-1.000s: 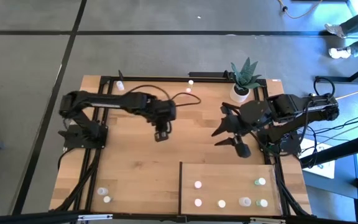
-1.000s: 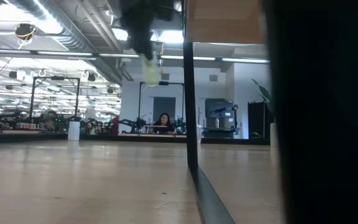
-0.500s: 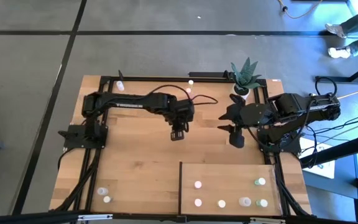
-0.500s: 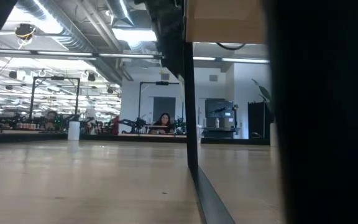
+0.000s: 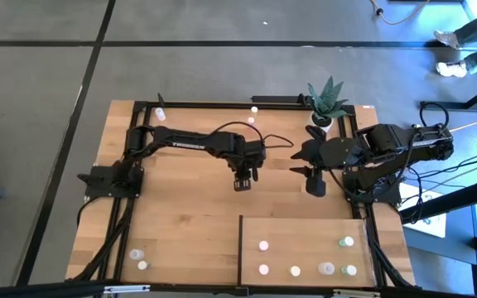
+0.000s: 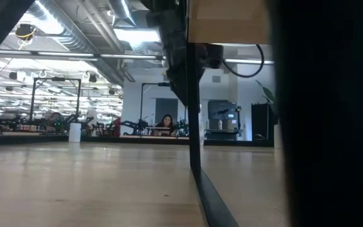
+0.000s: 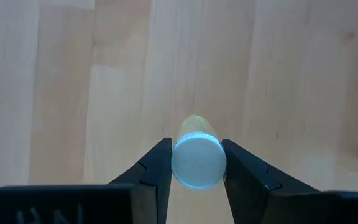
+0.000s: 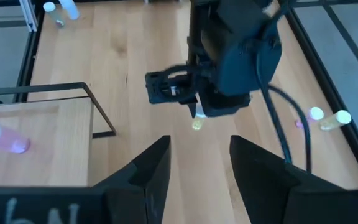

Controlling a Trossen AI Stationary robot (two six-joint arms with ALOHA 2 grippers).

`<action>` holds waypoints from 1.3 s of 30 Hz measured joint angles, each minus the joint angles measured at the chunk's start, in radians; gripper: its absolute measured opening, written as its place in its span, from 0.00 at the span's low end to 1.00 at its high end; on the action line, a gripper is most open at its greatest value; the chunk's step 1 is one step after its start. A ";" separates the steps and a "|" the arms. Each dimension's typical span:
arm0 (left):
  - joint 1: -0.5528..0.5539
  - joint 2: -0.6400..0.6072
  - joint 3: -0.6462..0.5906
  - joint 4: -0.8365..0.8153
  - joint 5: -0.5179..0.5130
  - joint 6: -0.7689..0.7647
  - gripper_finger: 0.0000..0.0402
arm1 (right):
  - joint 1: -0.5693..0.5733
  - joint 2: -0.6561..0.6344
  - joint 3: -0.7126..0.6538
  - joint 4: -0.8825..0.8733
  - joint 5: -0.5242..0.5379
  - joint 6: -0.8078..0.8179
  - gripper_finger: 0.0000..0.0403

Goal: Pick and place medicine bottles onto shelf by color
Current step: Put the bottom yellow pill bottle on the shelf aligned with the other yellow pill bottle

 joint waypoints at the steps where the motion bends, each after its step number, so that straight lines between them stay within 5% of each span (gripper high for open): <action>1: 0.000 0.001 -0.001 -0.003 0.000 0.000 0.27 | 0.000 0.000 0.000 0.000 -0.001 -0.005 0.41; 39: 0.003 0.045 -0.002 -0.007 -0.041 -0.009 0.27 | 0.000 0.001 0.000 0.007 -0.002 -0.006 0.41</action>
